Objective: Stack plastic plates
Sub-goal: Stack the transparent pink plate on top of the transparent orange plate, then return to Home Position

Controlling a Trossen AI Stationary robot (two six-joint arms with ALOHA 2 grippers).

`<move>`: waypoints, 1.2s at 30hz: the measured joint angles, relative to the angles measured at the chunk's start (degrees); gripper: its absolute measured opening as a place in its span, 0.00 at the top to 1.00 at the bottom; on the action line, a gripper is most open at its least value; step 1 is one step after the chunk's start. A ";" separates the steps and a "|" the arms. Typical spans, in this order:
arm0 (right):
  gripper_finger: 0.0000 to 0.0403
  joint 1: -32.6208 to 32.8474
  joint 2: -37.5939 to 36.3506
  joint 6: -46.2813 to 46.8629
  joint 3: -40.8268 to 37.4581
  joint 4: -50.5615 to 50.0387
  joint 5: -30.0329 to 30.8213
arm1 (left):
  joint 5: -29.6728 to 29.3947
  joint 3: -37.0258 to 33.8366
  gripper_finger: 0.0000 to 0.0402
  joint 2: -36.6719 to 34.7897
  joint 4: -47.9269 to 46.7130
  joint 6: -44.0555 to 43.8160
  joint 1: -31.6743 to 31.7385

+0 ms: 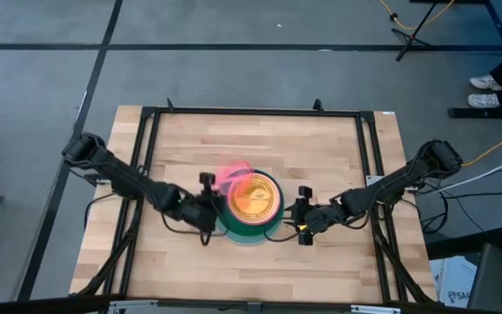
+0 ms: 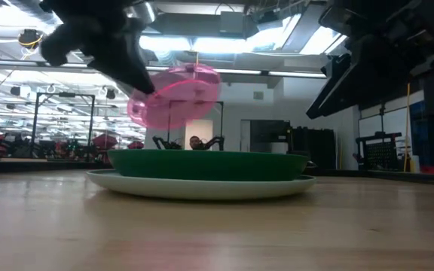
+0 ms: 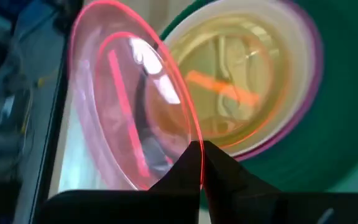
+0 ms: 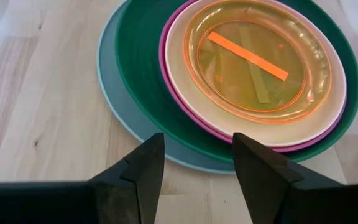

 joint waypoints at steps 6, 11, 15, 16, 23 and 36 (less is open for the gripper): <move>0.55 0.00 0.00 0.01 0.02 -0.01 -2.73 | 2.91 0.27 1.00 5.86 12.66 6.90 -2.40; 0.55 0.02 0.00 0.33 0.02 -0.17 -4.50 | 5.31 0.27 1.00 10.05 16.74 7.93 -1.86; 0.55 0.00 0.00 0.19 0.02 -0.15 -4.49 | 5.45 0.25 1.00 11.94 16.39 6.53 -0.55; 0.55 0.00 0.00 0.06 0.02 -0.15 -4.50 | 5.46 0.25 1.00 12.06 16.43 6.50 -0.24; 0.55 0.00 0.00 -0.04 0.02 -0.15 -4.50 | 6.72 0.23 0.91 12.65 16.57 6.51 1.93; 0.55 -0.07 0.00 0.29 0.02 -0.15 -4.50 | 6.60 0.23 0.78 8.20 12.82 5.16 -0.02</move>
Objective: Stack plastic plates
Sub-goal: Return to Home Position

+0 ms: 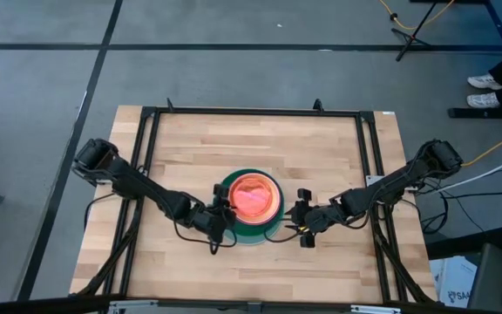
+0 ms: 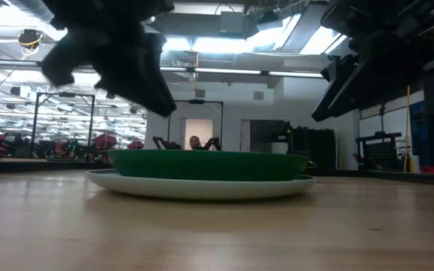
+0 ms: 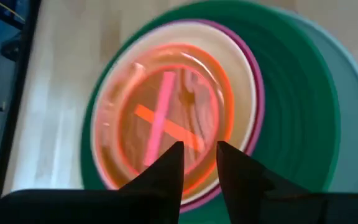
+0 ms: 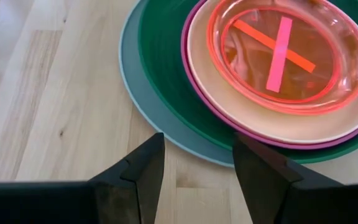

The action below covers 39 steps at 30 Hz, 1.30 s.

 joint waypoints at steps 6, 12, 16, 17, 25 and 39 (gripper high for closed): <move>0.55 0.00 -0.81 -0.31 -0.02 -0.16 0.65 | 1.50 -0.42 0.78 -5.30 -1.13 -0.73 0.09; 0.55 0.02 -5.93 -1.39 0.00 -1.61 0.52 | 2.15 -4.78 0.78 -11.33 0.85 -1.72 0.43; 0.55 0.00 -10.58 -3.47 0.00 -2.43 0.66 | 2.91 -11.55 0.78 -17.26 6.50 -3.23 1.81; 0.55 0.00 -11.59 -4.10 0.00 -2.73 0.65 | 3.73 -12.88 0.78 -18.86 8.02 -3.27 2.47; 0.55 0.00 -17.58 -7.02 0.00 -2.88 1.65 | 9.69 -24.79 0.78 -32.84 19.23 -3.09 8.89; 0.55 0.04 -18.82 -8.15 -0.02 -4.28 5.96 | 11.00 -46.42 0.78 -57.86 30.32 -7.83 14.74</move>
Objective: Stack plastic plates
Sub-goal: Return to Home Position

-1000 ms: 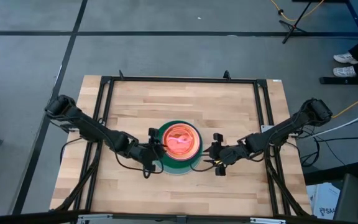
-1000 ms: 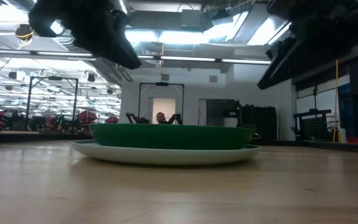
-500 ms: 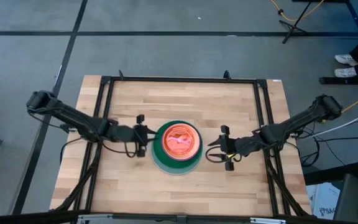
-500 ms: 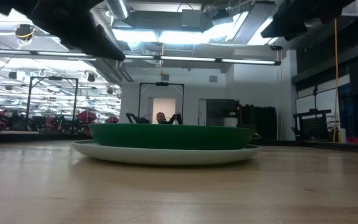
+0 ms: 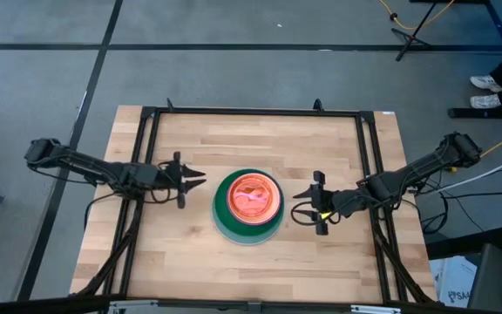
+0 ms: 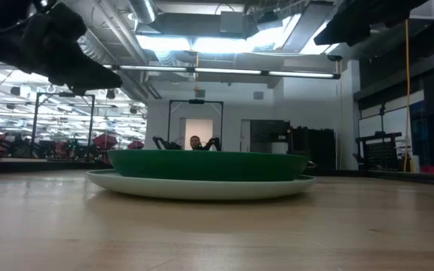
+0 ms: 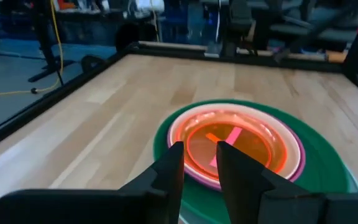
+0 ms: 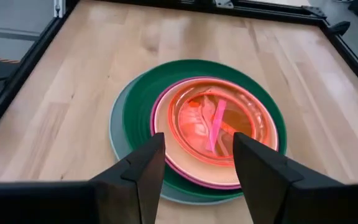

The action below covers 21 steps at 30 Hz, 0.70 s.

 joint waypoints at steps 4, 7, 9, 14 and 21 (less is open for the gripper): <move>0.55 0.25 0.04 0.08 0.00 0.38 -0.20 | -0.18 -2.77 0.78 -7.42 -0.80 0.02 0.73; 0.55 1.59 0.11 -0.23 -1.03 1.90 0.69 | -0.26 -4.58 0.78 -12.30 -2.29 0.01 1.39; 0.55 2.41 -0.68 -0.96 -3.21 3.80 1.76 | -0.26 -5.39 0.78 -15.25 -3.72 -0.16 1.79; 0.55 4.22 -6.04 0.04 -11.59 11.76 2.90 | -0.22 -6.95 0.78 -20.72 -5.76 -1.05 2.25; 0.60 4.09 -17.22 0.58 -23.93 22.66 3.78 | -0.15 -7.77 0.78 -25.67 -6.45 0.54 2.25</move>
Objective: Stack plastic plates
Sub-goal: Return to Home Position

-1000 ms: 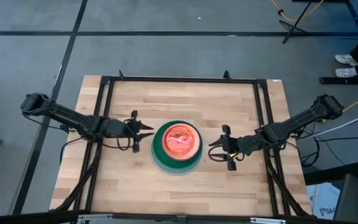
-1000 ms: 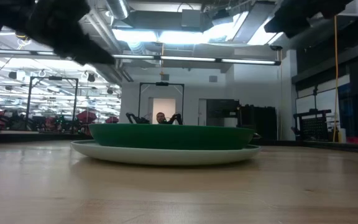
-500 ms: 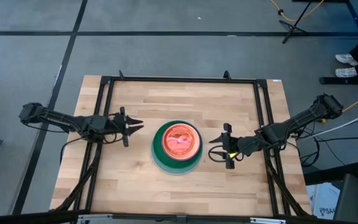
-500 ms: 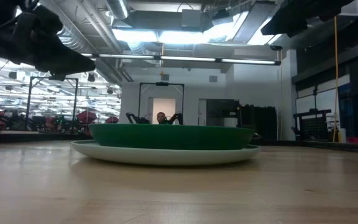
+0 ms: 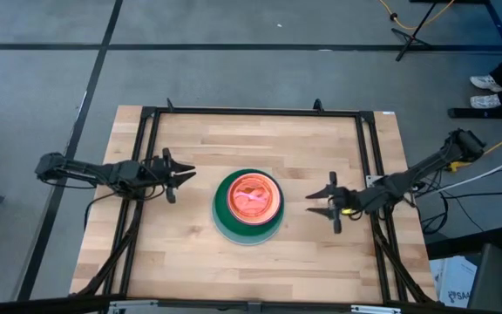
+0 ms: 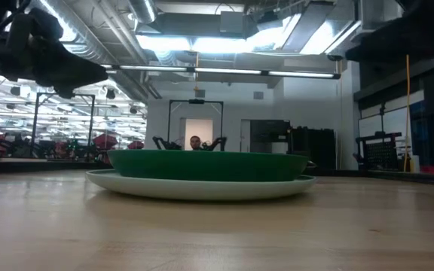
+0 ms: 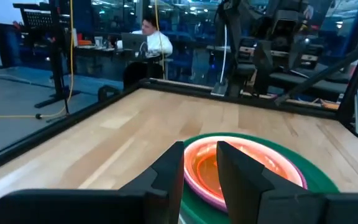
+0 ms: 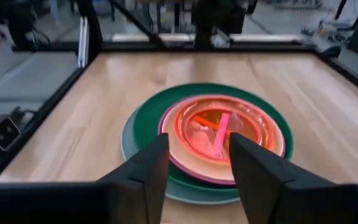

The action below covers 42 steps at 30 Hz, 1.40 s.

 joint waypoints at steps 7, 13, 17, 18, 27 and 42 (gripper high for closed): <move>0.81 0.00 -12.26 0.03 -8.63 2.42 2.37 | 4.71 -0.40 0.78 -6.14 -1.57 1.08 -0.04; 0.96 0.00 -19.65 0.19 -13.86 2.90 2.38 | 6.75 -0.37 0.78 -9.74 -4.06 1.28 -0.02; 0.99 0.00 -23.99 0.80 -16.01 2.80 2.34 | 9.23 -0.40 0.78 -9.74 -4.58 1.18 -0.02; 0.99 0.00 -24.90 0.79 -16.47 2.85 2.31 | 9.93 -0.40 0.78 -9.74 -4.67 1.18 -0.02; 0.98 0.00 -32.77 -0.82 -18.67 -1.01 -0.01 | 10.56 -0.40 0.78 -9.74 -4.76 2.38 -0.04; 1.00 -16.63 -44.95 0.15 -18.64 -9.40 -29.22 | 11.90 -0.40 0.78 -9.72 -4.79 0.57 -0.02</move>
